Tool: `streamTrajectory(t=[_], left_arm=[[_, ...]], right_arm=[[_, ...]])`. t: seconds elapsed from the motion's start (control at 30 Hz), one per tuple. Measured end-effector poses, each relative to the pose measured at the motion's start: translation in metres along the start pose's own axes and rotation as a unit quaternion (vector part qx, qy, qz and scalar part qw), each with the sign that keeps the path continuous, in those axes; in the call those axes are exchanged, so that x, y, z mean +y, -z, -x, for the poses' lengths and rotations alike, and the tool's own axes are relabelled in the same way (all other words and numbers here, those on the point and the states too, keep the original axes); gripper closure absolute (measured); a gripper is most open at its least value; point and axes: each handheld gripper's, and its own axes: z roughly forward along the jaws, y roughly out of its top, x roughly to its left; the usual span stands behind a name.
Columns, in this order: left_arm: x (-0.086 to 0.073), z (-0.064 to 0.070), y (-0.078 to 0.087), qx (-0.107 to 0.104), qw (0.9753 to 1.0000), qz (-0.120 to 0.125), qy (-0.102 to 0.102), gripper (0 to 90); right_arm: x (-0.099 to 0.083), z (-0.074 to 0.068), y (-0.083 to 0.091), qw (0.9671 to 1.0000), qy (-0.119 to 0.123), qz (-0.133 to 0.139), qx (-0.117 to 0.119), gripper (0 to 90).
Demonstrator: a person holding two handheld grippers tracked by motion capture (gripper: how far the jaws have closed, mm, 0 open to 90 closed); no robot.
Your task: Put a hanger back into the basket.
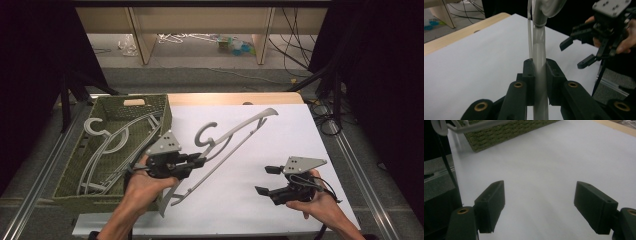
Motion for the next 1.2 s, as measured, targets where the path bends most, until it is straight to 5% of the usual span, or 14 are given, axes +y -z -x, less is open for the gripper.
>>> streamTrajectory(t=[0.13, 0.23, 0.7, 1.2], left_arm=[[0.009, -0.013, 0.026, -0.007, 0.9988, 0.034, 0.034, 79.3], [0.013, -0.019, 0.036, -0.003, 0.9985, 0.038, 0.039, 79.3], [0.027, -0.066, 0.088, 0.089, 0.9953, 0.027, 0.029, 79.3], [-0.003, -0.132, 0.112, 0.163, 0.9852, 0.023, 0.048, 79.3]], right_arm=[[-0.002, -0.001, -0.001, 1.0000, 0.001, -0.007, 0.005, 25.5], [-0.002, 0.000, -0.001, 1.0000, 0.000, -0.008, 0.005, 25.2], [-0.004, 0.002, 0.001, 1.0000, -0.005, -0.008, -0.001, 24.9], [-0.006, 0.004, 0.000, 0.9999, -0.006, -0.013, 0.001, 24.8]])
